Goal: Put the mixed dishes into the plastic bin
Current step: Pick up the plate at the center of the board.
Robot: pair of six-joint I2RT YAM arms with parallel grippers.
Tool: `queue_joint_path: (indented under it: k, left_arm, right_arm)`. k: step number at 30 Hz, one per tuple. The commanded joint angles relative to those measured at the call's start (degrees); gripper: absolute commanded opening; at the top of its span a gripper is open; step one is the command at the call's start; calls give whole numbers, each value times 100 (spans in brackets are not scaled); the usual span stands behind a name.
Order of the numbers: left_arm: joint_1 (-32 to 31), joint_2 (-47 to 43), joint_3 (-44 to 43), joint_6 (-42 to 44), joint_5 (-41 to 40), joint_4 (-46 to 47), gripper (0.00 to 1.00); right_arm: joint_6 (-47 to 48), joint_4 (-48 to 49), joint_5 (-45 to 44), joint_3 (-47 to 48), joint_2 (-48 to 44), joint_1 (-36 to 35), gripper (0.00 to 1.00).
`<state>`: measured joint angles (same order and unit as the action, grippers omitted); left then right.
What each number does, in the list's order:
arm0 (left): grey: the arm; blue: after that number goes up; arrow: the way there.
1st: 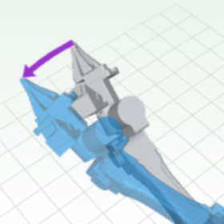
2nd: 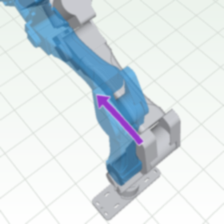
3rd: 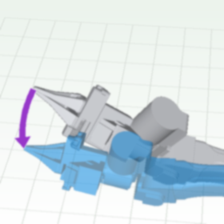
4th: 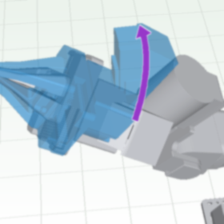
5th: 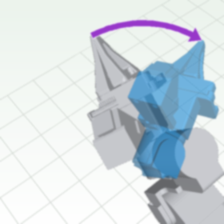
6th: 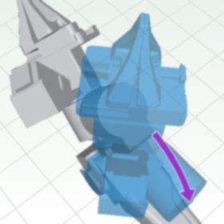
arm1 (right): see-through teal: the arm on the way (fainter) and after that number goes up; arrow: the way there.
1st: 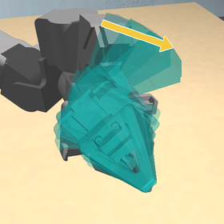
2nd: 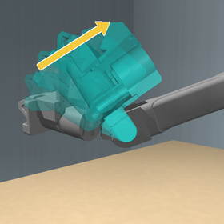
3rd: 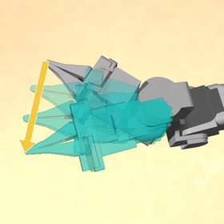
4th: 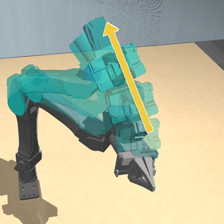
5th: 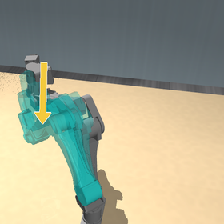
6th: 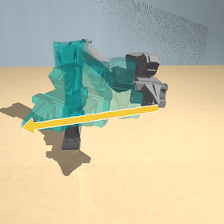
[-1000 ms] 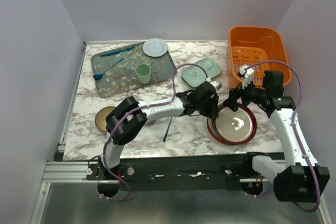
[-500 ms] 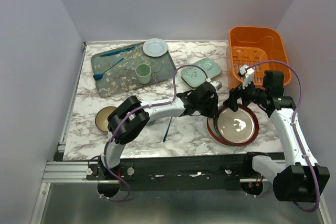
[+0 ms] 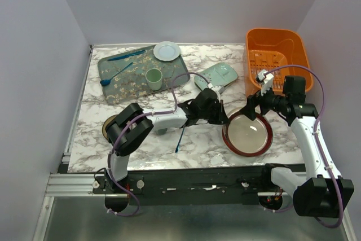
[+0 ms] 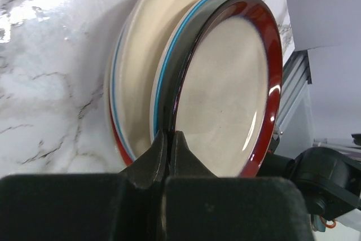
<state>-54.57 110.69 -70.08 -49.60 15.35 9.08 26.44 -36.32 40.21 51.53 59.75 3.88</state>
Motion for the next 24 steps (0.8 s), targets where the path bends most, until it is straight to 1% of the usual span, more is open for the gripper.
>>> queue_joint_path:
  k: [1, 7, 12, 17, 24]
  left_arm:
    - [244, -750, 302, -234, 293, 910, 0]
    - [367, -1049, 539, 135, 266, 850, 0]
    - [403, -1260, 706, 284, 222, 981, 0]
    - [429, -1559, 934, 530, 161, 1140, 0]
    - [456, -1709, 1181, 514, 143, 1464, 0]
  right_arm:
    - [195, -200, 277, 252, 28, 43, 100]
    - [845, -727, 541, 551, 572, 43, 99]
    - [1398, -1185, 445, 789, 1074, 43, 99]
    - [1619, -1229, 251, 859, 1478, 43, 98]
    - [1681, -1317, 224, 1035, 1794, 51, 98]
